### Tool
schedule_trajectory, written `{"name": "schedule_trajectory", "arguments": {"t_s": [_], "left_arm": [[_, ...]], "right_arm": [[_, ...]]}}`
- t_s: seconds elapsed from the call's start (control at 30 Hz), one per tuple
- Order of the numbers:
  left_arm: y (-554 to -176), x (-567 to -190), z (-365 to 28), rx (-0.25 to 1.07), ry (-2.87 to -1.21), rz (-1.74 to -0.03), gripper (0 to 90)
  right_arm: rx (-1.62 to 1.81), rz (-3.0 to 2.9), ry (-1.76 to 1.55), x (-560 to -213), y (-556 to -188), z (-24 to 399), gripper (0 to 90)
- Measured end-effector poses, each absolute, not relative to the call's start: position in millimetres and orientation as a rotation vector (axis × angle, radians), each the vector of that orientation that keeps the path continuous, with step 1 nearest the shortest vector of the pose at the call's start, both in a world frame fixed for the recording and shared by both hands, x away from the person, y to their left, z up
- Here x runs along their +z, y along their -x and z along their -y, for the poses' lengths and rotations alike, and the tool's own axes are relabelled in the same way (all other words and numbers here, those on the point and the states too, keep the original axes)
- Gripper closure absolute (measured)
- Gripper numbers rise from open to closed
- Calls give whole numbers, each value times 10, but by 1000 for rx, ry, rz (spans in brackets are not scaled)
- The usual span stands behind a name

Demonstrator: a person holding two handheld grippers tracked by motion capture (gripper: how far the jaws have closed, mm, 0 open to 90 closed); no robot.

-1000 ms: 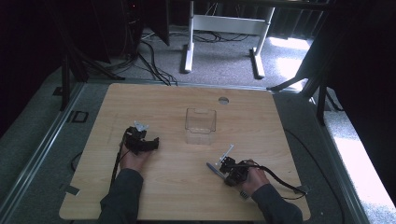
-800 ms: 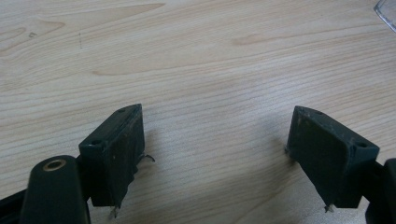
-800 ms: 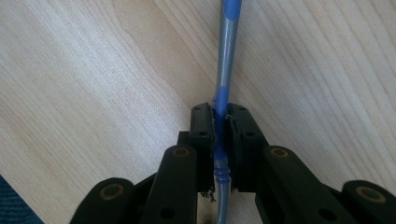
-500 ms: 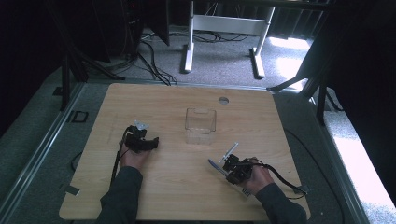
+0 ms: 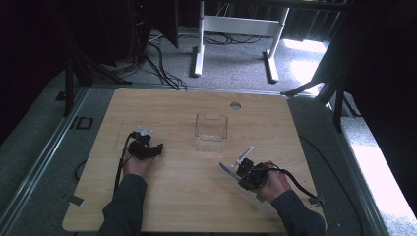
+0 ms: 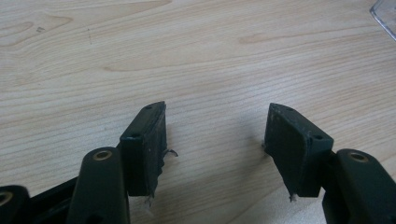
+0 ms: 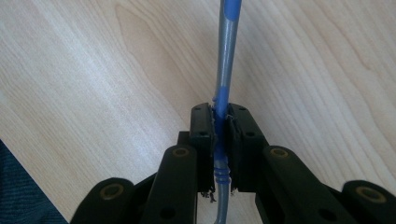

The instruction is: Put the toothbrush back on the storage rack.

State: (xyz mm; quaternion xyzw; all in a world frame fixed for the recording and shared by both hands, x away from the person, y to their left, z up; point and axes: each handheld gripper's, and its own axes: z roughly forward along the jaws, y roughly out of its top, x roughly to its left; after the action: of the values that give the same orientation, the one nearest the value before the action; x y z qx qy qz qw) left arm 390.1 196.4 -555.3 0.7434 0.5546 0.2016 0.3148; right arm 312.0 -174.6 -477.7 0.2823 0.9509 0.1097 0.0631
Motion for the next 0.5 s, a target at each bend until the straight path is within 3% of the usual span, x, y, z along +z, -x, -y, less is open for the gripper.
{"name": "schedule_trajectory", "arguments": {"t_s": [0.5], "left_arm": [[-3828, -5377, -2033, 443, -1956, -1340, 409]], "right_arm": [[301, -2866, -780, -4679, -3162, 1732, 814]]}}
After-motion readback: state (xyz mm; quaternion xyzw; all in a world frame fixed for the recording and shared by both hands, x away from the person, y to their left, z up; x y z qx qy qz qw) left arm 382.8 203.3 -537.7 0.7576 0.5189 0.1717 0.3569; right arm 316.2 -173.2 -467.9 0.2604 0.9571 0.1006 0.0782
